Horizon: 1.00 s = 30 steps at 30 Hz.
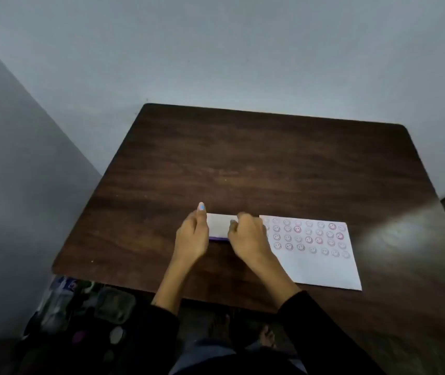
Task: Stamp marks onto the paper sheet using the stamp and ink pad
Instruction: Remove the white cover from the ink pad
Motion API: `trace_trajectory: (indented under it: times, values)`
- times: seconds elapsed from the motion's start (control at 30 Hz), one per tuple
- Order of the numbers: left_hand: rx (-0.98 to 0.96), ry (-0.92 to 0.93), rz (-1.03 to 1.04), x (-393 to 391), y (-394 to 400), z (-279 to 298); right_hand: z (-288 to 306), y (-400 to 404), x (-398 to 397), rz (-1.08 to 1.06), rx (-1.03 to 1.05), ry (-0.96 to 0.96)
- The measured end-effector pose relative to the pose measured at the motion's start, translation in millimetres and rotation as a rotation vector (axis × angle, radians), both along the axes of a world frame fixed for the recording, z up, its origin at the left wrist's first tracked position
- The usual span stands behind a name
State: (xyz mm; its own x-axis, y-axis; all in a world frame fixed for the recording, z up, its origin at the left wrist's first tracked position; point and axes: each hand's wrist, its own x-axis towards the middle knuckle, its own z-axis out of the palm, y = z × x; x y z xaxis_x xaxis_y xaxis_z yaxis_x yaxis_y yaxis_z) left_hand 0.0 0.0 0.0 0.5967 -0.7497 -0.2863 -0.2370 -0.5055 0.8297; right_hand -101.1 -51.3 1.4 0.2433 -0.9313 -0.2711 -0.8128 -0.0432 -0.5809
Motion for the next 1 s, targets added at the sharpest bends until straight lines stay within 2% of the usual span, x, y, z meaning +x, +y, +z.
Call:
trace_trajectory:
  times: [0.27,0.67,0.83,1.0]
  values:
    - [-0.015,0.031,-0.034,-0.7,3.7,-25.4,-17.4,4.4,11.4,0.045,0.031,0.122]
    - [-0.028,0.047,0.004,4.4,-7.9,-25.7,-8.1,0.2,18.3,0.063,0.033,0.110]
    - [-0.099,0.000,0.121,29.1,-1.5,-20.3,2.0,-3.6,43.4,0.212,-0.009,0.080]
    - [-0.048,0.023,0.246,56.6,19.2,-29.9,-12.0,8.4,73.3,0.399,-0.043,0.066]
